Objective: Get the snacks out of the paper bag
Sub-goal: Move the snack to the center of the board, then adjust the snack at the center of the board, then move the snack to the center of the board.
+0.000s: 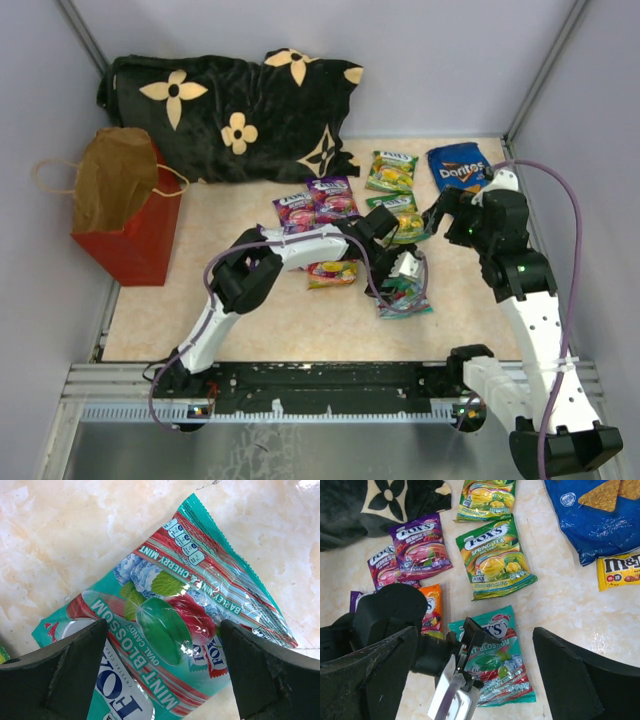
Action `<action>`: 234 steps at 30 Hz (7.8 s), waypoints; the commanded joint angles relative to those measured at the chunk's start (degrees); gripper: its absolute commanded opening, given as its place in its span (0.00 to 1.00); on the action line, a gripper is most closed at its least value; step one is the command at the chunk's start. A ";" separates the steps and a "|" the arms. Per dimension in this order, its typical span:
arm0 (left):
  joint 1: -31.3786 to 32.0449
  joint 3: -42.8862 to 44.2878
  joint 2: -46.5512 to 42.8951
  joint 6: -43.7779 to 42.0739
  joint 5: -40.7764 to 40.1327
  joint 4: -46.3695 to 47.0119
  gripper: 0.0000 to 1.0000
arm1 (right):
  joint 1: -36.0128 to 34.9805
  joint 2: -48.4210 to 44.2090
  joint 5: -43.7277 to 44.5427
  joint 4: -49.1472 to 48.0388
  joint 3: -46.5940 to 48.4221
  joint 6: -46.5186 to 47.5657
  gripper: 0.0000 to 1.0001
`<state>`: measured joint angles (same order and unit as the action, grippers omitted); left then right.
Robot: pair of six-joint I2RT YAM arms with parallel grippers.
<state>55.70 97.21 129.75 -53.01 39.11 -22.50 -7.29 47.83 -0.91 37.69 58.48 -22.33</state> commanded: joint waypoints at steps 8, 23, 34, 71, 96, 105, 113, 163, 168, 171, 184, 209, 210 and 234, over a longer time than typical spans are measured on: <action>-1.46 11.97 10.47 -8.26 -2.09 -19.77 1.00 | 0.87 -1.11 -1.48 -2.92 0.50 -0.18 0.99; -5.30 -17.10 -30.59 6.83 -0.49 9.01 1.00 | 7.00 -10.56 -4.98 -19.70 -5.99 -13.97 0.99; -22.52 -37.15 -43.99 53.78 -12.66 25.24 0.96 | -5.43 8.13 -23.86 -33.16 -16.08 -15.26 0.91; -24.12 -62.30 -42.86 73.89 -19.21 28.79 0.56 | -20.18 49.21 -27.76 -63.38 -22.00 -19.85 0.49; -24.14 -54.17 -53.31 70.33 -17.52 27.85 0.65 | -6.55 22.05 -33.09 3.30 2.42 10.04 0.00; -24.15 -56.77 -51.47 74.97 -7.38 37.25 0.67 | -5.26 17.65 5.99 28.68 15.97 12.00 0.00; -20.49 -60.52 -50.65 79.38 -4.98 44.22 0.66 | -3.17 19.92 8.81 29.37 16.95 13.09 0.10; 14.00 12.70 15.97 47.32 -30.68 32.24 1.00 | -2.19 -2.30 13.31 -0.14 25.52 1.99 0.99; 14.96 12.63 16.84 48.55 -31.42 31.46 1.00 | -2.19 -2.48 12.84 -0.20 26.07 2.37 0.99; 15.12 12.99 17.32 51.76 -32.09 32.26 1.00 | -2.20 -2.35 12.63 -0.53 25.78 2.36 0.99; 17.43 21.25 23.60 63.47 -38.84 34.10 0.99 | -2.15 -2.40 10.11 -0.70 24.54 2.05 0.99; 2.51 -31.75 -39.49 59.78 -47.73 40.87 1.00 | -2.18 6.57 4.39 -10.31 23.71 -3.34 0.99; 0.23 -34.39 -41.58 60.01 -48.34 39.98 1.00 | -2.16 7.63 3.49 -11.24 22.77 -3.93 0.99; -27.18 -46.27 -31.72 71.58 -41.48 24.99 0.98 | -22.80 65.60 2.55 -26.22 32.73 1.99 0.70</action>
<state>28.51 53.91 98.37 14.90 -3.53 2.52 -27.33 108.81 2.11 15.31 83.96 -23.03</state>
